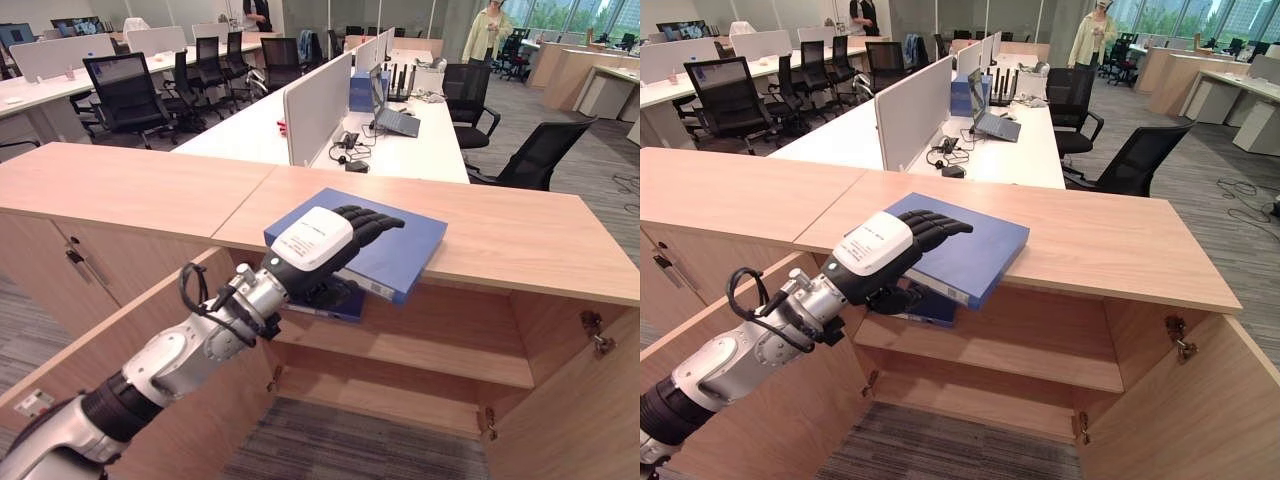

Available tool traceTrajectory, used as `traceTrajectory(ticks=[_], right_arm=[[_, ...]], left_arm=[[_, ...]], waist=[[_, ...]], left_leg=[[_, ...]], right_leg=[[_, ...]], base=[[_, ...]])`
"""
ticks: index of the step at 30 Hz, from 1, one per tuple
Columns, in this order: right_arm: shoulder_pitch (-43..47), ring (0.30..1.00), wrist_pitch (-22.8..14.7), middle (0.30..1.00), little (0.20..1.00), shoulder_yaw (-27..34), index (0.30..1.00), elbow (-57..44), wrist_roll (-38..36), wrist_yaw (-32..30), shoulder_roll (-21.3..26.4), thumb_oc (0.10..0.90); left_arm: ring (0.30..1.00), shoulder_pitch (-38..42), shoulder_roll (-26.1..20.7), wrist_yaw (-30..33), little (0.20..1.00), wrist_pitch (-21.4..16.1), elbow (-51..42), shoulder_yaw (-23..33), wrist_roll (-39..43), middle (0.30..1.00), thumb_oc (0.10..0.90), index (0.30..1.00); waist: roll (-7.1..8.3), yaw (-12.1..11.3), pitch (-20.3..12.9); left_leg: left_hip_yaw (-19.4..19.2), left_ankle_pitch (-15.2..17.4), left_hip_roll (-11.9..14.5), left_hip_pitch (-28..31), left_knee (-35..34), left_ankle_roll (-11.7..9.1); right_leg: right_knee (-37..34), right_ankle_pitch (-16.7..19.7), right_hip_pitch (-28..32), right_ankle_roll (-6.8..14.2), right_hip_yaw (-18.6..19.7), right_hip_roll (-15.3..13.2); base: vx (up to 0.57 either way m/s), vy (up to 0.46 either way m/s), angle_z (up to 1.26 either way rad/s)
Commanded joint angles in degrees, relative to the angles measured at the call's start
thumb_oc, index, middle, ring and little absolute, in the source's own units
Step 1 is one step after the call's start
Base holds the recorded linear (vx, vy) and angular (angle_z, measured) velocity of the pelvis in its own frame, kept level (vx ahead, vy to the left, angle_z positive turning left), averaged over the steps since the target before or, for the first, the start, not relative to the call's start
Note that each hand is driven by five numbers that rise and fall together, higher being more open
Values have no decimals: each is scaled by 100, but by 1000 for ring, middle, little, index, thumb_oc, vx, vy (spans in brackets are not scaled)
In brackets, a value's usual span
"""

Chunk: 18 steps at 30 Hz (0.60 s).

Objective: Put the empty folder in the office cabinet

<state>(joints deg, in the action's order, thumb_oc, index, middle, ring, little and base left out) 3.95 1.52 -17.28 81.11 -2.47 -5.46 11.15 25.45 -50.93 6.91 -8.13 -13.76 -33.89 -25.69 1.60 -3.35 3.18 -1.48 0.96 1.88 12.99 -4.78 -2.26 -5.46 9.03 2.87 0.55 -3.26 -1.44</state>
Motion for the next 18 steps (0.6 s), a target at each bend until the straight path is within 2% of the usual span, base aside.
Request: traceTrajectory(ticks=[1, 18], right_arm=[[516, 900, -127, 900, 900, -173, 900, 39, -120, 22, -160, 800], [530, 900, -115, 900, 900, -227, 900, 36, -135, -35, -127, 800]], left_arm=[[900, 1098, -191, 441, 900, -64, 178, -1, -102, 900, 800, 900], [900, 2244, 64, 801, 900, 53, 1655, -974, -471, 900, 800, 900]], waist=[[7, 43, -40], [-3, 133, -36]], left_leg=[[139, 337, 16, -281, -22, -49], [103, 363, -8, -243, -22, -57]], right_leg=[[46, -560, 489, 202, -76, -176], [46, -561, 510, 216, -59, -188]], base=[[0, 0, 0], [0, 1, -2]])
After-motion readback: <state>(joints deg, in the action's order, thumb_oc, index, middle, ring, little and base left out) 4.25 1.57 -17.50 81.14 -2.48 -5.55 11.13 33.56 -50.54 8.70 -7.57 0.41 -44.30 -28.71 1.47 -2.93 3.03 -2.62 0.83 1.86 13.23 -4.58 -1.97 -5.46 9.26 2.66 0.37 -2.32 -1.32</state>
